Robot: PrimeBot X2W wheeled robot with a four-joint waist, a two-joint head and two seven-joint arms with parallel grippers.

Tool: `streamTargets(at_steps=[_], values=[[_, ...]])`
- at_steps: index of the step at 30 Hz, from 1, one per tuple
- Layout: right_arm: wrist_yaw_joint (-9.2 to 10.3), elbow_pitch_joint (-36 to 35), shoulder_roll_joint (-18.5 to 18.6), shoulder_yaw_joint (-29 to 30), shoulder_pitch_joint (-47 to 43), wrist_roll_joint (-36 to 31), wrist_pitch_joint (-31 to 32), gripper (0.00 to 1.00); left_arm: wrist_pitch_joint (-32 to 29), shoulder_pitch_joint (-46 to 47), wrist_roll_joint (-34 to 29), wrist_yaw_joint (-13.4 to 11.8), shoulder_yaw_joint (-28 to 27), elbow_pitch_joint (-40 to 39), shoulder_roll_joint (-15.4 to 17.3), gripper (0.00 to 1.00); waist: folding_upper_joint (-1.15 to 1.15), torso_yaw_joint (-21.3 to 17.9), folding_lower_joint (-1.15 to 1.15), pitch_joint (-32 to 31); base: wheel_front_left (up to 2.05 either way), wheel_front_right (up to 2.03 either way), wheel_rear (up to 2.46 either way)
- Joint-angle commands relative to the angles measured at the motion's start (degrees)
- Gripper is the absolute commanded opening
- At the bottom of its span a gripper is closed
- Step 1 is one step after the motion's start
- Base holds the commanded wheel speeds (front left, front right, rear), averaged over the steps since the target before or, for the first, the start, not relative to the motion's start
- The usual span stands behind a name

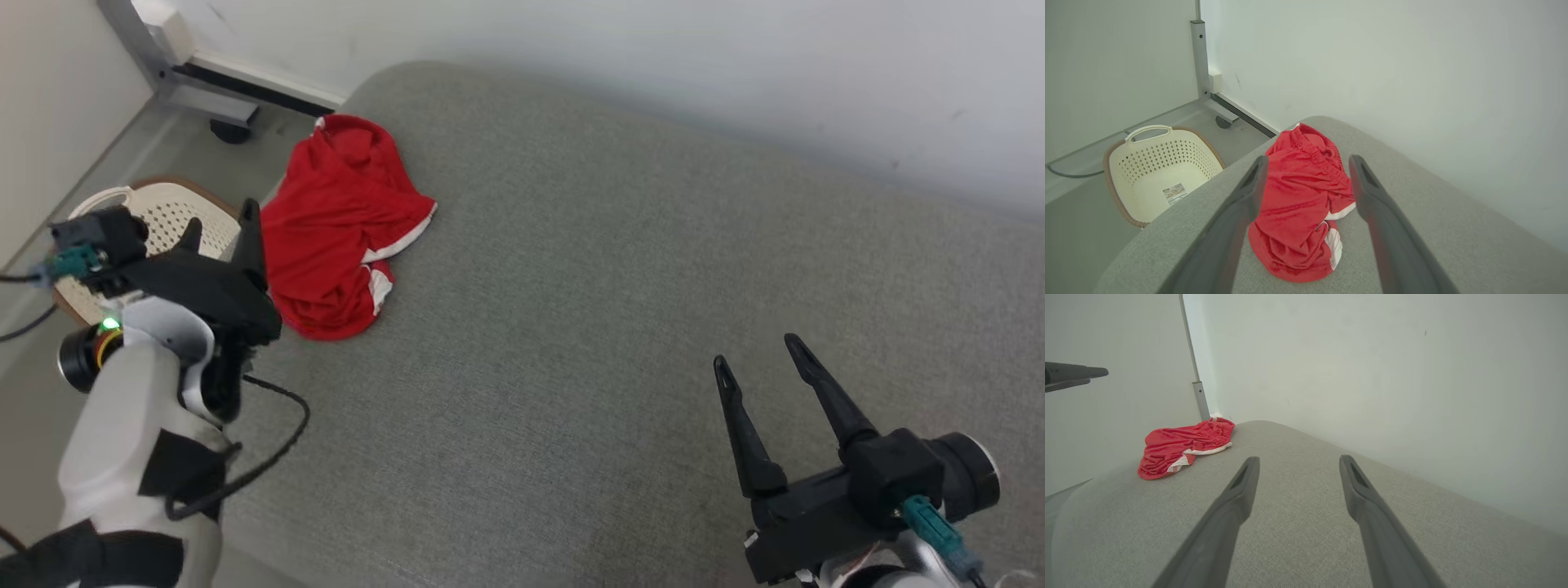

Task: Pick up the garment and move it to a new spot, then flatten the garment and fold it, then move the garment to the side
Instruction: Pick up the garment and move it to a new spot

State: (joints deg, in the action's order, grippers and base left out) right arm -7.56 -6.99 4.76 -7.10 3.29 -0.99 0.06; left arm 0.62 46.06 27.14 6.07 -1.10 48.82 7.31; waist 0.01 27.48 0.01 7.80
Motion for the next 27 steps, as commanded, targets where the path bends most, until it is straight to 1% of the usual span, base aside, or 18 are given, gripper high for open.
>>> streamTargets(at_steps=[1, 4, 6, 9, 12, 14, 19, 22, 23, 24, 25, 27], values=[[0.12, -1.95, 0.82, -0.21, -0.56, -0.16, 0.88, 1.0, -1.78, 1.93, 0.92, 0.29, -0.51, 2.16, 0.48, 1.0, -0.01, -9.85, -0.01, 12.37, 0.0, 0.0, 0.0], [0.11, -6.84, 2.19, 0.71, -1.73, -0.19, 2.72, 1.0, -6.01, 6.66, 1.41, 0.26, 0.03, 6.07, 1.53, 1.0, -0.01, -11.29, -0.01, 16.06, 0.0, 0.0, 0.0], [0.11, -10.87, 2.69, 1.11, -3.04, -0.28, 4.19, 1.0, -8.99, 9.84, 1.93, -0.74, -0.32, 9.43, 3.12, 1.0, -0.01, -12.19, -0.01, 18.92, 0.0, 0.0, 0.0], [0.11, -13.65, 3.28, 1.43, -3.71, -0.39, 4.95, 1.0, -8.27, 11.88, 2.85, -2.69, -1.67, 11.73, 3.76, 1.0, -0.01, -12.77, -0.01, 20.95, 0.0, 0.0, 0.0], [0.11, -15.24, 3.42, 1.32, -4.23, -0.31, 5.38, 1.0, -8.82, 12.53, 2.76, -4.99, -1.89, 14.55, 3.51, 1.0, -0.01, -13.15, -0.01, 22.05, 0.0, 0.0, 0.0], [0.12, -15.83, 3.52, 1.28, -4.2, -0.21, 5.58, 1.0, -8.82, 13.25, 2.26, -5.98, -1.62, 15.83, 3.8, 1.0, -0.01, -13.31, -0.01, 22.43, 0.0, 0.0, 0.0], [0.11, -16.14, 3.29, 1.12, -3.81, 0.0, 5.66, 1.0, -7.81, 13.59, 2.01, -7.03, -1.28, 17.75, 3.69, 1.0, -0.01, -13.6, -0.01, 22.61, 0.0, 0.0, 0.0], [0.11, -15.55, 3.09, 0.85, -3.7, 0.29, 5.27, 1.0, -6.67, 13.6, 1.72, -8.19, -1.25, 18.93, 4.44, 1.0, -0.01, -13.92, -0.01, 21.99, 0.0, 0.0, 0.0], [0.11, -15.25, 3.04, 0.79, -3.67, 0.38, 5.13, 1.0, -6.16, 13.39, 1.48, -8.45, -0.9, 19.18, 4.7, 0.34, -0.01, -14.05, -0.01, 21.68, 0.0, 0.0, 0.0], [0.11, -15.1, 2.93, 0.7, -3.6, 0.47, 4.91, 1.0, -5.48, 13.28, 1.52, -8.64, -0.8, 19.36, 5.04, 0.15, -0.01, -14.19, -0.01, 21.25, 0.0, 0.0, 0.0], [0.11, -14.86, 2.8, 0.54, -3.55, 0.56, 4.86, 1.0, -5.08, 13.1, 1.07, -8.87, -0.51, 19.67, 5.46, 0.0, -0.01, -14.35, -0.01, 20.7, 0.0, 0.0, 0.0], [0.11, -14.29, 2.54, 0.36, -3.32, 0.81, 4.33, 1.0, -4.27, 12.95, 0.6, -8.73, -0.04, 20.04, 6.34, 0.0, -0.01, -14.61, -0.01, 19.62, 0.0, 0.0, 0.0]])
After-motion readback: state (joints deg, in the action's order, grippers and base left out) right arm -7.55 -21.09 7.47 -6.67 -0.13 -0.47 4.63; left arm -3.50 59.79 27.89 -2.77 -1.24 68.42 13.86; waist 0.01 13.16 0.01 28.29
